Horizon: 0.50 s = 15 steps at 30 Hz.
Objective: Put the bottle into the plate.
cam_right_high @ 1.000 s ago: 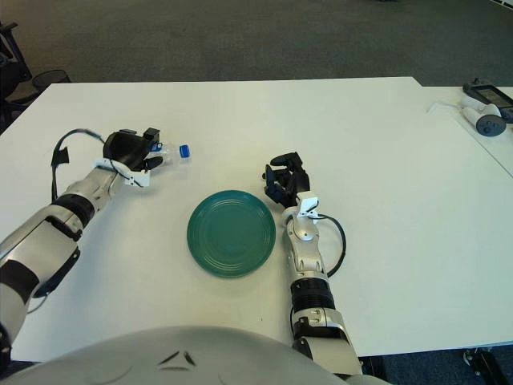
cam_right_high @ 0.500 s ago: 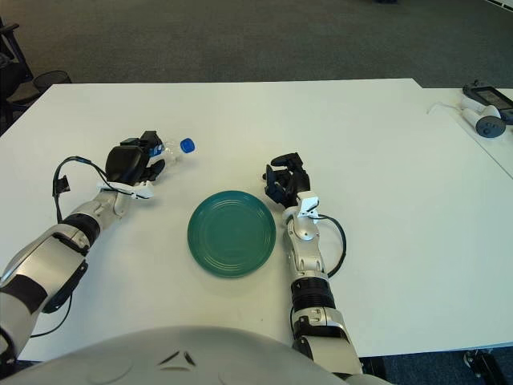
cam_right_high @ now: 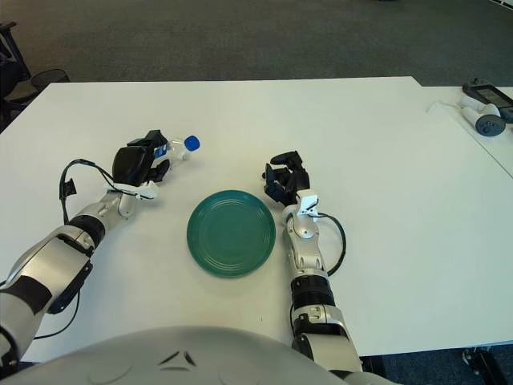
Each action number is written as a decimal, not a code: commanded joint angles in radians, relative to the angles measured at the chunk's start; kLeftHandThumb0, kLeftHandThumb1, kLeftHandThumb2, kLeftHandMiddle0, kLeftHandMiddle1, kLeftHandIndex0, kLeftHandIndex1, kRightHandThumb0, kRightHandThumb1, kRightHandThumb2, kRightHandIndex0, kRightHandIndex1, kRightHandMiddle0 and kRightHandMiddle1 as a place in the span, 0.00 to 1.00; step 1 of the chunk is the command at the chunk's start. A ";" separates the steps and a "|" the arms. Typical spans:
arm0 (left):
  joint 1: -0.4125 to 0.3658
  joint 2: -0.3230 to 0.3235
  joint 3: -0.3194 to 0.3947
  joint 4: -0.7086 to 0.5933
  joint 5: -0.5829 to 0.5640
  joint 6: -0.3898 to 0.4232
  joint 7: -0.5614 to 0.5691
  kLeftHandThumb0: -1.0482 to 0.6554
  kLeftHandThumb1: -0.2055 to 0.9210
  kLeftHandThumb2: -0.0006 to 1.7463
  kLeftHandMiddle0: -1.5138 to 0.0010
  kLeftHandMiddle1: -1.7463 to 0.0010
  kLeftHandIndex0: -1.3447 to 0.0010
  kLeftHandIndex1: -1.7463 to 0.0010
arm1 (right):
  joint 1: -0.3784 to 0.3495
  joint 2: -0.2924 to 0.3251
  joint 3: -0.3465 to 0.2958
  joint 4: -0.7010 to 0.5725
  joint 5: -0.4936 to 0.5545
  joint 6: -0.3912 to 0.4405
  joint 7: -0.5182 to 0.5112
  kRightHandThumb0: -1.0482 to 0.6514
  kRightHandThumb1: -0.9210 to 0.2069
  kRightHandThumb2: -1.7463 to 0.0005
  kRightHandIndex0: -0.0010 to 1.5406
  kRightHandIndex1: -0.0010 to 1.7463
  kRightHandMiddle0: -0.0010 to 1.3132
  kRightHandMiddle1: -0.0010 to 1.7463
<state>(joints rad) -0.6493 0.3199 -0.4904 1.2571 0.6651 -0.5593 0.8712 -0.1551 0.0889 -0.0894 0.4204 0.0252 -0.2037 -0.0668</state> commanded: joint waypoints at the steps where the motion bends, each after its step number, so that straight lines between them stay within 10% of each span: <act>1: 0.033 -0.008 0.005 -0.004 -0.007 -0.014 -0.038 0.54 0.56 0.64 0.24 0.00 0.32 0.00 | 0.045 -0.003 -0.005 0.060 0.005 0.051 -0.006 0.61 0.26 0.52 0.32 0.82 0.23 1.00; 15: -0.046 0.051 0.095 -0.196 -0.062 -0.144 -0.121 0.57 0.55 0.66 0.22 0.00 0.33 0.00 | 0.039 -0.003 -0.002 0.065 0.005 0.067 -0.009 0.61 0.21 0.57 0.30 0.80 0.23 1.00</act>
<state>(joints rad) -0.6482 0.3348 -0.4280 1.1153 0.6261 -0.6722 0.7715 -0.1591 0.0861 -0.0859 0.4250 0.0243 -0.2065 -0.0678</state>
